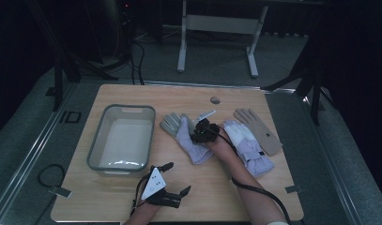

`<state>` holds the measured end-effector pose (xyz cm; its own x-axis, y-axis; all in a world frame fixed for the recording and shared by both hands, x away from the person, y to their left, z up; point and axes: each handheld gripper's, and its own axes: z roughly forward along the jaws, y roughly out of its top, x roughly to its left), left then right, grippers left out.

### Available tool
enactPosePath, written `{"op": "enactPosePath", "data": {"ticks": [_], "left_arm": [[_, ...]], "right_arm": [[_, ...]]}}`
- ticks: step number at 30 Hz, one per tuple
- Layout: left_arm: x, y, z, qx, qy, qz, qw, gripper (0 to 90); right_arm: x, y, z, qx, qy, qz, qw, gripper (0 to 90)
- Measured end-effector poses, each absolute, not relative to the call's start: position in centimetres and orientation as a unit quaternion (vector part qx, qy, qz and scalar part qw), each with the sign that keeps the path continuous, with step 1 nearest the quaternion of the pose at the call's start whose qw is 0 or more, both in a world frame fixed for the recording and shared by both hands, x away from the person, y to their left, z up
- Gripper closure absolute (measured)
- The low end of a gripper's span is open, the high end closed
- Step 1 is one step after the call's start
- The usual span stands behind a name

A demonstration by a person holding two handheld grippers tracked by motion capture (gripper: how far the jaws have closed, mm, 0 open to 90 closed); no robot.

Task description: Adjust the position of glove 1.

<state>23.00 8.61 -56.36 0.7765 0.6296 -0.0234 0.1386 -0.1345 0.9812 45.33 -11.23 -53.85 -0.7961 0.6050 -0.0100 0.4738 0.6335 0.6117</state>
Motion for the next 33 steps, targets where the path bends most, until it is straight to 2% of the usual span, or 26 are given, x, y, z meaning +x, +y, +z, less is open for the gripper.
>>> {"op": "enactPosePath", "data": {"ticks": [4, 7, 23, 29, 33], "left_arm": [[23.0, 8.6, -56.4, 0.725, 0.266, 0.203, 0.602, 1.3], [23.0, 8.6, -56.4, 0.725, 0.267, 0.202, 0.602, 1.3], [23.0, 8.7, -56.4, 0.722, 0.271, 0.206, 0.602, 1.3], [23.0, 8.7, -56.4, 0.723, 0.271, 0.207, 0.601, 1.3], [23.0, 8.7, -56.4, 0.722, 0.27, 0.208, 0.602, 1.3]], "right_arm": [[45.0, -11.0, -53.9, 0.308, 0.895, 0.305, 0.109, 82.0], [44.8, -11.0, -53.7, 0.344, 0.879, 0.312, 0.106, 87.6], [39.4, -14.7, -48.2, 0.477, 0.765, 0.417, 0.117, 88.6], [36.4, -15.7, -48.7, 0.52, 0.731, 0.417, 0.143, 88.5], [35.4, -16.3, -49.7, 0.548, 0.71, 0.421, 0.139, 88.4]]}}
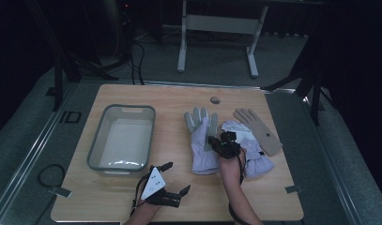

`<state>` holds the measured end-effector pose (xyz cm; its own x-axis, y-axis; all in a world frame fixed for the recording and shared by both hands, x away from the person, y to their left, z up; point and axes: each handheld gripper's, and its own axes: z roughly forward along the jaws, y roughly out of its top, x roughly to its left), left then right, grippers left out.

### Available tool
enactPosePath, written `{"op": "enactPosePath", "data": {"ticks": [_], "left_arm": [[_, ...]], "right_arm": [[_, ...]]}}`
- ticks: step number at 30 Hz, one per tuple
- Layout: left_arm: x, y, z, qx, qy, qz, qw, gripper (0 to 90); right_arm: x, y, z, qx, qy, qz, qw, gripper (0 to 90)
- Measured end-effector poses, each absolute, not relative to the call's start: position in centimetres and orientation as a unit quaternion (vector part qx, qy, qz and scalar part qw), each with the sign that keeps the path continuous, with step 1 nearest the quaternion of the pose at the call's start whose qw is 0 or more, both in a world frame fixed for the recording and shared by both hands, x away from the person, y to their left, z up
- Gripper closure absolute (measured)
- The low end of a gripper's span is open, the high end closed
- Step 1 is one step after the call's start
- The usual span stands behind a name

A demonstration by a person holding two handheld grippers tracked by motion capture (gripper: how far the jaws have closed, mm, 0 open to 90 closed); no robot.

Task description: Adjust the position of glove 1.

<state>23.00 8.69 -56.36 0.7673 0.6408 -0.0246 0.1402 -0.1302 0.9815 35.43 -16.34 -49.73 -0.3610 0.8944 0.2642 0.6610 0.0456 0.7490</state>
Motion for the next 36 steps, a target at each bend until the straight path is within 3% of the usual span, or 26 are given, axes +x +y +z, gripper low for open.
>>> {"op": "enactPosePath", "data": {"ticks": [8, 17, 26, 36], "left_arm": [[23.0, 8.7, -56.4, 0.724, 0.27, 0.208, 0.6, 1.3], [23.0, 8.6, -56.4, 0.725, 0.267, 0.207, 0.601, 1.3], [23.0, 8.6, -56.4, 0.725, 0.266, 0.207, 0.6, 1.3], [23.0, 8.6, -56.4, 0.724, 0.269, 0.205, 0.601, 1.3]], "right_arm": [[35.0, -16.4, -52.5, 0.572, 0.692, 0.423, 0.125, 88.3], [35.3, -15.9, -54.6, 0.574, 0.701, 0.399, 0.142, 85.6], [35.3, -16.8, -51.1, 0.512, 0.74, 0.398, 0.18, 65.4], [37.0, -22.0, -48.2, 0.448, 0.775, 0.394, 0.207, 58.5]]}}
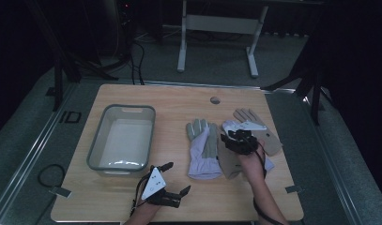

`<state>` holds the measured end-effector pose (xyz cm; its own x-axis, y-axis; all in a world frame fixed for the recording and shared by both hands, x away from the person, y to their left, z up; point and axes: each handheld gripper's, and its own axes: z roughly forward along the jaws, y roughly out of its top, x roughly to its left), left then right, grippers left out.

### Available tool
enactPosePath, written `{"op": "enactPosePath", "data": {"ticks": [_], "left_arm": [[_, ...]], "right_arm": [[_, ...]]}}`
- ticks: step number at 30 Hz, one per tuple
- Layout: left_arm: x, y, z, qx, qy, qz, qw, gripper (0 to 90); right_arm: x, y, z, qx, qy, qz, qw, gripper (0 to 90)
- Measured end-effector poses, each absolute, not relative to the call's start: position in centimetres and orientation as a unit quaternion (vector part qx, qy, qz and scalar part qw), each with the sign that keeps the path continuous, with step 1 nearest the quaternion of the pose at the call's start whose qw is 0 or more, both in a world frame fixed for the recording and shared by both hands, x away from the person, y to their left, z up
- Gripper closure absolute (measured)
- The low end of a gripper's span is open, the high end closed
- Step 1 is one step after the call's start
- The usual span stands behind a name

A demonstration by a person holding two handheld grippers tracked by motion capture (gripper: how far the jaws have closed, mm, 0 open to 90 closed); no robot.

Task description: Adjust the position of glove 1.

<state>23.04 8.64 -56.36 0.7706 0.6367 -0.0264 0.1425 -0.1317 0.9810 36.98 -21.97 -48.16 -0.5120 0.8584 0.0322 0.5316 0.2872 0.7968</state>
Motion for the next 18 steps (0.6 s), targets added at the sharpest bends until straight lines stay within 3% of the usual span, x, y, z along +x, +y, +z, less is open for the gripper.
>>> {"op": "enactPosePath", "data": {"ticks": [8, 18], "left_arm": [[23.1, 8.6, -56.4, 0.724, 0.27, 0.205, 0.602, 1.3], [23.1, 8.6, -56.4, 0.724, 0.271, 0.204, 0.601, 1.3]], "right_arm": [[37.6, -26.1, -46.7, 0.415, 0.796, 0.379, 0.224, 60.2], [38.0, -32.4, -47.8, 0.395, 0.824, 0.355, 0.198, 62.8]]}}
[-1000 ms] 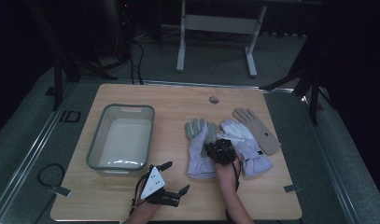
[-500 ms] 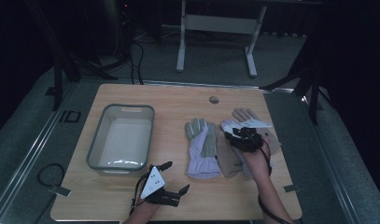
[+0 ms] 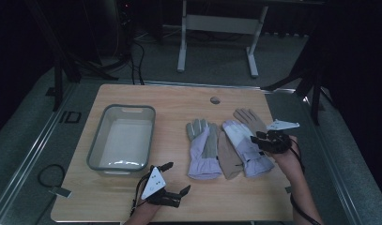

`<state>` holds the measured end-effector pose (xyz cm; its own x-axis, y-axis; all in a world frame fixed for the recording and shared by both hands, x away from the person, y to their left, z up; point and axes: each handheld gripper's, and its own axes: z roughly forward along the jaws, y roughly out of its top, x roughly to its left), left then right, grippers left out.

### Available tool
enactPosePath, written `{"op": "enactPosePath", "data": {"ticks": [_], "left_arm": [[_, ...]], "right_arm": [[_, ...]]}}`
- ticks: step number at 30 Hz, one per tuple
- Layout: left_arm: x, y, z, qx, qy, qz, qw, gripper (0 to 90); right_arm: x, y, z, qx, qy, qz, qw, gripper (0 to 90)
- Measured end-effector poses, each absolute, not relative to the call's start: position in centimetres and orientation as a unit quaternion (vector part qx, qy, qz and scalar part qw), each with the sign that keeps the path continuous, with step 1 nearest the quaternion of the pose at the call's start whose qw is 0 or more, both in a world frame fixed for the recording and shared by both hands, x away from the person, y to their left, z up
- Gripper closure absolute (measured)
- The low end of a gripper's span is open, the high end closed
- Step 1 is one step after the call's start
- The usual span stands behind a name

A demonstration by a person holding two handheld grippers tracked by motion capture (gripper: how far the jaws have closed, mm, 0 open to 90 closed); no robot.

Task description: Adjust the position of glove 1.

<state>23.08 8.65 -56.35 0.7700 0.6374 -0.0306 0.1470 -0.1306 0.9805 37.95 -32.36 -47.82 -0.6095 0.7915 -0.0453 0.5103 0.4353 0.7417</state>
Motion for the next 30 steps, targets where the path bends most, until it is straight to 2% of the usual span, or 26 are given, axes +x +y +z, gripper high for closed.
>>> {"op": "enactPosePath", "data": {"ticks": [5, 10, 16, 20, 23, 27, 30], "left_arm": [[23.1, 8.6, -56.4, 0.724, 0.272, 0.204, 0.601, 1.4], [23.1, 8.7, -56.4, 0.724, 0.272, 0.204, 0.601, 1.3], [23.1, 8.6, -56.4, 0.724, 0.271, 0.203, 0.601, 1.4], [23.1, 8.6, -56.4, 0.724, 0.27, 0.204, 0.601, 1.3], [23.1, 8.6, -56.4, 0.724, 0.271, 0.204, 0.601, 1.4], [23.1, 8.6, -56.4, 0.724, 0.271, 0.204, 0.601, 1.4], [23.1, 8.7, -56.3, 0.724, 0.271, 0.205, 0.601, 1.3]], "right_arm": [[38.0, -32.9, -49.4, 0.388, 0.837, 0.355, 0.155, 62.5], [39.0, -32.4, -50.6, 0.374, 0.858, 0.327, 0.131, 59.3], [40.2, -31.7, -52.6, 0.363, 0.878, 0.284, 0.128, 52.0], [40.2, -32.1, -53.1, 0.365, 0.872, 0.307, 0.113, 59.9], [39.8, -32.1, -53.2, 0.378, 0.863, 0.314, 0.118, 63.4], [39.1, -31.6, -52.9, 0.387, 0.856, 0.313, 0.14, 75.5], [38.6, -31.6, -52.3, 0.401, 0.847, 0.319, 0.142, 79.0]]}}
